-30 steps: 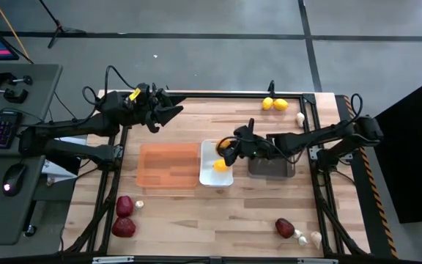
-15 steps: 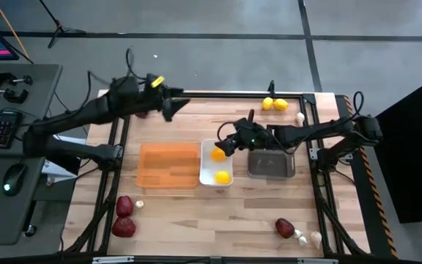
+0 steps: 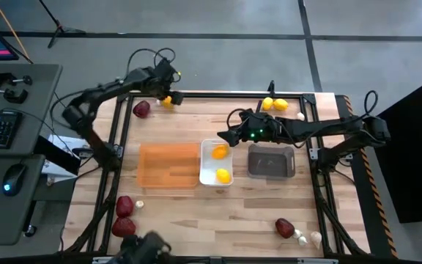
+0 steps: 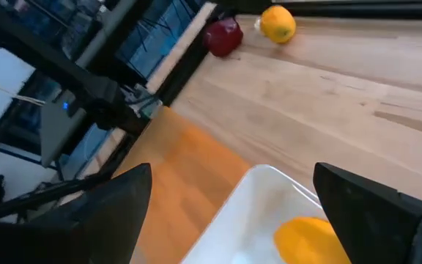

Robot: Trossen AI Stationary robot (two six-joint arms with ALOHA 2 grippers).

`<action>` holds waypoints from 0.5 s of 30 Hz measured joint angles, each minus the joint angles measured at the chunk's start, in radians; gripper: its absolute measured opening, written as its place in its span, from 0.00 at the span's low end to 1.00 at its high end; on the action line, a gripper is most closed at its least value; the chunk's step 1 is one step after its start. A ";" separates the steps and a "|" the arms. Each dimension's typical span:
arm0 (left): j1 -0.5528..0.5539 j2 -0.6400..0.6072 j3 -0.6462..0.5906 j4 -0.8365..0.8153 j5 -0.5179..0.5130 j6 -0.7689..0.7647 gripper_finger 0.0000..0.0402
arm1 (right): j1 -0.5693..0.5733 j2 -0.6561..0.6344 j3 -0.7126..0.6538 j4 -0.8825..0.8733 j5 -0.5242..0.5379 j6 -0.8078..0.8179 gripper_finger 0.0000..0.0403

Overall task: Sort produce into baskets
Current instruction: Put the yellow lemon into the white bin

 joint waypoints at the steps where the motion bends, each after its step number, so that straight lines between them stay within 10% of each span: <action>1: 0.018 0.032 0.022 -0.007 -0.012 0.018 0.73 | 0.000 -0.004 0.000 0.000 0.000 0.008 0.91; 15: 0.049 0.256 0.254 -0.170 -0.073 0.507 0.73 | 0.073 -0.004 0.000 -0.010 0.166 0.067 0.91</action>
